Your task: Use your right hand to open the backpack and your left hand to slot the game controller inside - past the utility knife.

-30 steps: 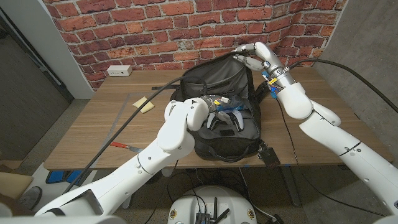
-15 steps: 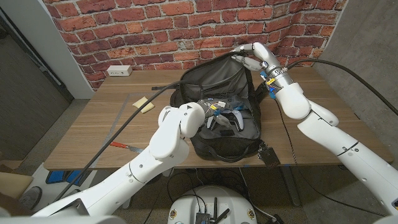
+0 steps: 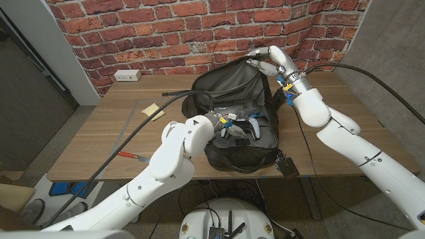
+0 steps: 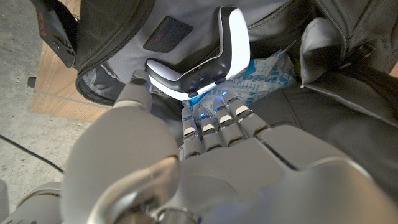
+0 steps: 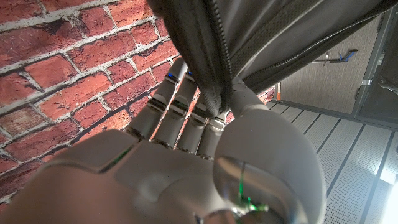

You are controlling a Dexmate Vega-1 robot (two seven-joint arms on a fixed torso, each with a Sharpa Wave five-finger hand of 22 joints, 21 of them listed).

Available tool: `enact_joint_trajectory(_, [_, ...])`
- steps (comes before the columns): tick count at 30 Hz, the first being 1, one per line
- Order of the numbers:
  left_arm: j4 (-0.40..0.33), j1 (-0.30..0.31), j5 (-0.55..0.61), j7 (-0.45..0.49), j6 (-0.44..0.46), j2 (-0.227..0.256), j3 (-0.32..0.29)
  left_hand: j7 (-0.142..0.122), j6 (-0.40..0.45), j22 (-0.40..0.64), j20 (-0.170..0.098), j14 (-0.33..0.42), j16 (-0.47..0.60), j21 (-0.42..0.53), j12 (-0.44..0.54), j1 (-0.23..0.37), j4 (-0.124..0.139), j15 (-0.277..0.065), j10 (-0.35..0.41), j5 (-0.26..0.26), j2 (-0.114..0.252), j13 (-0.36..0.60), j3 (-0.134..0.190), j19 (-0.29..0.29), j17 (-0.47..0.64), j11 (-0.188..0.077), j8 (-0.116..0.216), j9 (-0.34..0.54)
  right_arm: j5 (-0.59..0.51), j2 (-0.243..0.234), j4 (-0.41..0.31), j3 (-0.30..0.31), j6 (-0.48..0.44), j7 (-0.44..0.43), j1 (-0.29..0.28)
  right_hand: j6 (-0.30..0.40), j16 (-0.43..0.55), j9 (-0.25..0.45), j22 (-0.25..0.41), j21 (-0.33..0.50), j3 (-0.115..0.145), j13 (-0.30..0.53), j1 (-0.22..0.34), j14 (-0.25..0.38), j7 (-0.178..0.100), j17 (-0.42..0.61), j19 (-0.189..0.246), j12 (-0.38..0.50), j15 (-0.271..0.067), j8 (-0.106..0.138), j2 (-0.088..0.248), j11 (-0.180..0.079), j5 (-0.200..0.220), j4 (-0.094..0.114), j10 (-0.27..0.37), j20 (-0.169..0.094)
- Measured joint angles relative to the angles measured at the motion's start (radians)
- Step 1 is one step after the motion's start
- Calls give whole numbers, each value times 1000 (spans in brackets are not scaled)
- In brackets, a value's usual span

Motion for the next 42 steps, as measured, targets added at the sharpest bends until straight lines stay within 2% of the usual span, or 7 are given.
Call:
enact_joint_trajectory(6, [-25,30,-29,37,-21,34,-24,2,3,0,0,9,0,0,0,0,0,2,8,0,0,0,0,11,0,3,0,0,-1,0,0,-2,-2,0,1,0,0,0,0,5,0,0,0,0,0,0,0,0,0,0,0,0,0,0,0,0])
enact_joint_trajectory(15, [-57,85,-163,135,-74,91,-98,5,6,0,0,9,-1,0,0,0,0,2,12,0,0,0,0,11,0,-1,0,3,-1,1,4,-7,-5,0,4,0,0,0,0,8,0,0,0,0,0,4,0,-8,0,0,0,0,0,0,0,0])
enact_joint_trajectory(30, [-78,121,-521,262,-129,194,-233,10,11,0,0,9,-5,-6,-7,0,0,2,15,0,0,0,0,11,0,-5,0,2,1,3,14,-13,-16,1,9,-2,-4,0,0,16,-1,3,0,0,2,4,0,-8,0,0,0,0,0,-1,0,0])
enact_joint_trajectory(36, [-74,133,-682,316,-150,233,-290,8,39,0,0,9,-5,-6,-7,0,0,2,15,0,0,0,0,10,0,-5,0,2,2,3,16,-15,-18,1,9,1,-4,0,0,16,-1,5,0,0,-1,4,0,-8,0,-1,0,0,0,-1,0,0])
enact_joint_trajectory(42, [-60,149,-846,368,-161,261,-343,11,57,0,-2,17,-5,-6,-7,1,0,2,45,0,12,0,0,23,0,-10,0,2,3,3,17,-16,-22,1,10,2,-4,0,0,16,-2,5,0,0,-2,9,-3,-8,0,-4,0,0,0,-2,0,-4])
